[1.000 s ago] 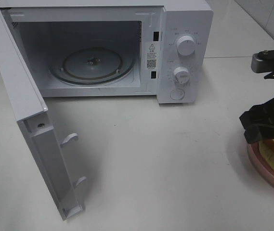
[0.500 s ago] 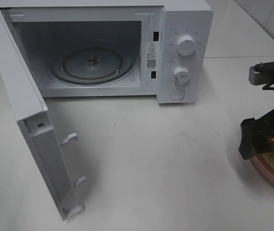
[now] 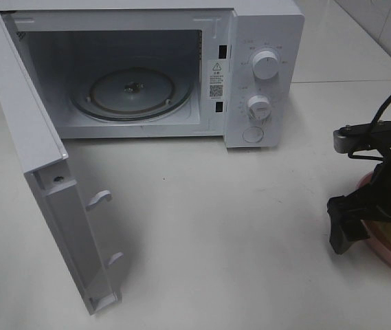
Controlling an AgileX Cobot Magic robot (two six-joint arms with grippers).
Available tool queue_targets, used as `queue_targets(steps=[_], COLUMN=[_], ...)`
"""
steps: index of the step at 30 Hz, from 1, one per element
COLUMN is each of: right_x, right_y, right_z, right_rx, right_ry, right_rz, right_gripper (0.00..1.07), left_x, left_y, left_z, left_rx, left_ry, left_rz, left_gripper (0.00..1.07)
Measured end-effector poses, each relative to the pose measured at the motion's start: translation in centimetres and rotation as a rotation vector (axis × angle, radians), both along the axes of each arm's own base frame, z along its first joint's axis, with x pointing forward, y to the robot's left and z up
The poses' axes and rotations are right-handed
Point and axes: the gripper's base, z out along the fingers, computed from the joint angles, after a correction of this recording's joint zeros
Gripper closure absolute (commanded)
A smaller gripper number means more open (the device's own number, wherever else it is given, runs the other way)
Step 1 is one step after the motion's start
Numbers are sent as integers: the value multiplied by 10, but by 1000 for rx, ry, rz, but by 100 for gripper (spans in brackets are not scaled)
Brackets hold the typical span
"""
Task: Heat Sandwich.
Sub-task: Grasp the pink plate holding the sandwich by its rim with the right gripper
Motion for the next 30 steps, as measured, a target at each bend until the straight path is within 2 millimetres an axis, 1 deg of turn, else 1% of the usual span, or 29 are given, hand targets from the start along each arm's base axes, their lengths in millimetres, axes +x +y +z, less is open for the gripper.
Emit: queue_targets(steps=[14,17,19,20,22,23,24,25,26,27,29,30], right_x=[8,9,9,9,9,9,9,9,9,9,9,9], right_y=[2,2,2,2,2,2,2,2,2,2,1,1], right_z=[-32,-33,-34,-34,-34,-34,-34,-34,-34,-34,-34,-34], right_rx=[-7,-7,-7,-7,-7,-8,-9,-9,-11,-14,-17,-17], right_ry=[55,54,53,53,53,52,51,51,52,51,50,50], right_rz=[-2,-2,-2,-2,-2,-1,1,1,3,7,11,11], right_gripper=[13,14,19,19,26,36,41,41,47,58,72,72], left_x=[0,0,0,0,0,0,0,0,0,0,0,0], left_y=[0,0,0,0,0,0,0,0,0,0,0,0], left_z=[0,0,0,0,0,0,0,0,0,0,0,0], left_rx=[0,0,0,0,0,0,0,0,0,0,0,0], left_ry=[0,0,0,0,0,0,0,0,0,0,0,0], left_rz=[0,0,0,0,0,0,0,0,0,0,0,0], left_gripper=[3,3,3,3,3,3,3,3,3,3,3,3])
